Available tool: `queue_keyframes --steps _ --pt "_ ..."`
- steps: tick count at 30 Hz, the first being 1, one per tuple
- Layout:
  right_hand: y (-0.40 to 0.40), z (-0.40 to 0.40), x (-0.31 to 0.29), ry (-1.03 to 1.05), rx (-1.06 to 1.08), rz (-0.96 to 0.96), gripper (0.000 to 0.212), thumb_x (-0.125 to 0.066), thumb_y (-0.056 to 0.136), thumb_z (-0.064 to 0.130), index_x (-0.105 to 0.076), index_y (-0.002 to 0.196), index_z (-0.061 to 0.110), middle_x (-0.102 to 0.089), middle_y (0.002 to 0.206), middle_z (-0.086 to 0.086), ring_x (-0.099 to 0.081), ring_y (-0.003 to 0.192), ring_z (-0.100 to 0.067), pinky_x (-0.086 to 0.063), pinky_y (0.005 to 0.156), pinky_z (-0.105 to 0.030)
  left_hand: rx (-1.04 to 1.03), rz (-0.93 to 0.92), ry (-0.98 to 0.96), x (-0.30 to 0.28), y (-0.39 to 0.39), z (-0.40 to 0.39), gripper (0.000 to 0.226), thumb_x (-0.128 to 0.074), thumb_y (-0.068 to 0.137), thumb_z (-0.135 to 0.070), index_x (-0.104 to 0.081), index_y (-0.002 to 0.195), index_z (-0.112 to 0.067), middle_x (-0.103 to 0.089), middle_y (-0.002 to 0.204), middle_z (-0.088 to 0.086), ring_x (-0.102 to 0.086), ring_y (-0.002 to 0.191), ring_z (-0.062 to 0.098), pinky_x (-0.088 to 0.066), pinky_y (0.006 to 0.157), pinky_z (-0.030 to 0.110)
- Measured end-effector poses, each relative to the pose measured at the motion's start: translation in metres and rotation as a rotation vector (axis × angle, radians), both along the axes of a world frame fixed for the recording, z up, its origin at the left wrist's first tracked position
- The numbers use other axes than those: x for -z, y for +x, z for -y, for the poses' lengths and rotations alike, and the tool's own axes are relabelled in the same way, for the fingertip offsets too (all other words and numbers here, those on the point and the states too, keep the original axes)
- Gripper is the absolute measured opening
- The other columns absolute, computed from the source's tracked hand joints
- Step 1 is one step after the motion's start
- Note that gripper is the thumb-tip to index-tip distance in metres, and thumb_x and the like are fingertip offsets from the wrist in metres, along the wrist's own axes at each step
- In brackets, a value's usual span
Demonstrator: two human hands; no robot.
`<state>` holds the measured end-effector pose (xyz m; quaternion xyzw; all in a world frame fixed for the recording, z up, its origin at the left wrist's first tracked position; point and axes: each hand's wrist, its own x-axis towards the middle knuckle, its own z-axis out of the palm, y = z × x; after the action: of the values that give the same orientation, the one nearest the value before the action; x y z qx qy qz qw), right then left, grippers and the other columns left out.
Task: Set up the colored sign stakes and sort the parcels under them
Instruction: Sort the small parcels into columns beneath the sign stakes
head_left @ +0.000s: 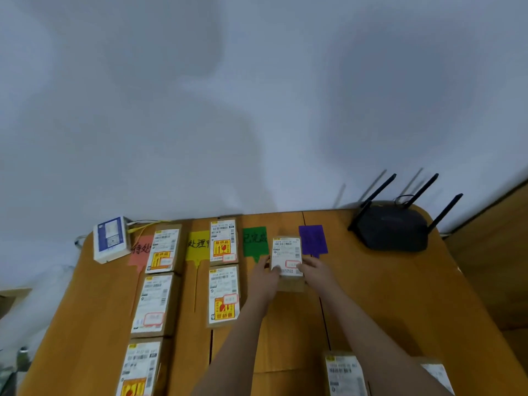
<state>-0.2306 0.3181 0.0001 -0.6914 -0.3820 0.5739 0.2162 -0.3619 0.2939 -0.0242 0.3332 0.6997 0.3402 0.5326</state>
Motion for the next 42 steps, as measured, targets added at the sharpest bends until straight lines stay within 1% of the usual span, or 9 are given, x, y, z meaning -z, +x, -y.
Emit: queue_keyframes --steps 9,16,22,27,31,33,38,40,42 --pt "-0.008 -0.075 0.05 0.049 -0.077 0.065 0.037 -0.054 0.093 0.005 -0.06 0.128 0.01 -0.065 0.127 -0.009 -0.063 0.111 -0.023 -0.053 0.091 -0.035 0.082 -0.066 0.015 0.036 0.006 -0.066 0.05 -0.047 0.098 -0.01 -0.041 0.145 -0.025 -0.055 0.138 -0.004 -0.05 0.12 0.012 -0.044 0.088 0.023" --pt "-0.012 -0.076 0.058 0.012 -0.088 0.084 0.039 -0.058 0.09 0.009 -0.058 0.129 0.013 -0.063 0.13 -0.008 -0.06 0.115 -0.025 -0.05 0.099 -0.045 0.096 -0.071 -0.012 0.044 0.003 -0.065 0.054 -0.05 0.096 -0.008 -0.038 0.146 -0.025 -0.053 0.14 -0.001 -0.046 0.129 0.017 -0.042 0.094 0.027" --pt "-0.004 -0.052 0.032 -0.001 -0.01 0.085 0.065 -0.058 0.094 0.011 -0.03 0.153 0.013 -0.036 0.155 -0.01 -0.036 0.141 -0.026 -0.036 0.111 -0.04 0.026 -0.036 -0.099 0.012 0.002 -0.042 0.056 -0.049 0.1 -0.021 -0.027 0.151 -0.018 -0.046 0.147 0.006 -0.043 0.134 0.026 -0.039 0.103 0.038" --pt "0.024 0.005 0.003 -0.027 0.017 0.154 0.054 -0.053 0.092 0.018 -0.043 0.145 0.014 -0.051 0.141 -0.008 -0.055 0.12 -0.026 -0.047 0.1 -0.04 -0.019 -0.019 -0.103 -0.029 0.008 0.014 0.041 -0.043 0.102 -0.021 -0.042 0.142 -0.013 -0.048 0.125 0.001 -0.043 0.106 0.014 -0.037 0.087 0.033" --pt "0.052 0.082 -0.012 -0.153 -0.018 0.276 0.036 -0.048 0.094 0.015 -0.054 0.129 0.008 -0.06 0.113 -0.01 -0.058 0.098 -0.026 -0.047 0.083 -0.033 0.023 0.07 -0.288 -0.036 0.035 0.073 0.038 -0.041 0.102 -0.017 -0.047 0.139 -0.008 -0.049 0.141 0.013 -0.049 0.123 0.027 -0.041 0.098 0.037" --pt "0.065 0.13 -0.012 -0.2 -0.045 0.313 0.039 -0.045 0.094 0.013 -0.052 0.132 0.006 -0.056 0.1 -0.008 -0.055 0.079 -0.02 -0.041 0.069 -0.028 0.074 0.125 -0.35 -0.036 0.053 0.11 0.028 -0.038 0.104 -0.016 -0.056 0.124 -0.01 -0.052 0.132 0.016 -0.05 0.118 0.029 -0.041 0.098 0.038" --pt "0.089 0.195 0.0 -0.194 0.004 0.355 0.046 -0.045 0.094 0.013 -0.045 0.14 0.006 -0.061 0.118 -0.017 -0.06 0.086 -0.028 -0.048 0.066 -0.031 0.14 0.262 -0.465 -0.033 0.087 0.178 0.02 -0.039 0.104 -0.016 -0.057 0.111 -0.012 -0.051 0.115 0.003 -0.046 0.116 0.025 -0.035 0.105 0.037" --pt "0.093 0.201 0.0 -0.225 0.039 0.345 0.019 -0.045 0.093 0.007 -0.059 0.105 0.005 -0.058 0.092 -0.021 -0.058 0.073 -0.029 -0.044 0.063 -0.031 0.137 0.253 -0.489 -0.026 0.096 0.188 0.021 -0.042 0.103 -0.018 -0.054 0.086 -0.019 -0.056 0.096 -0.001 -0.05 0.097 0.018 -0.039 0.096 0.034" --pt "0.093 0.203 0.002 -0.263 0.036 0.333 0.018 -0.044 0.09 0.004 -0.045 0.075 0.013 -0.044 0.073 -0.01 -0.043 0.058 -0.019 -0.034 0.056 -0.028 0.135 0.235 -0.505 -0.017 0.103 0.192 0.021 -0.044 0.101 -0.021 -0.057 0.086 -0.016 -0.062 0.094 0.003 -0.049 0.079 0.012 -0.039 0.079 0.03"
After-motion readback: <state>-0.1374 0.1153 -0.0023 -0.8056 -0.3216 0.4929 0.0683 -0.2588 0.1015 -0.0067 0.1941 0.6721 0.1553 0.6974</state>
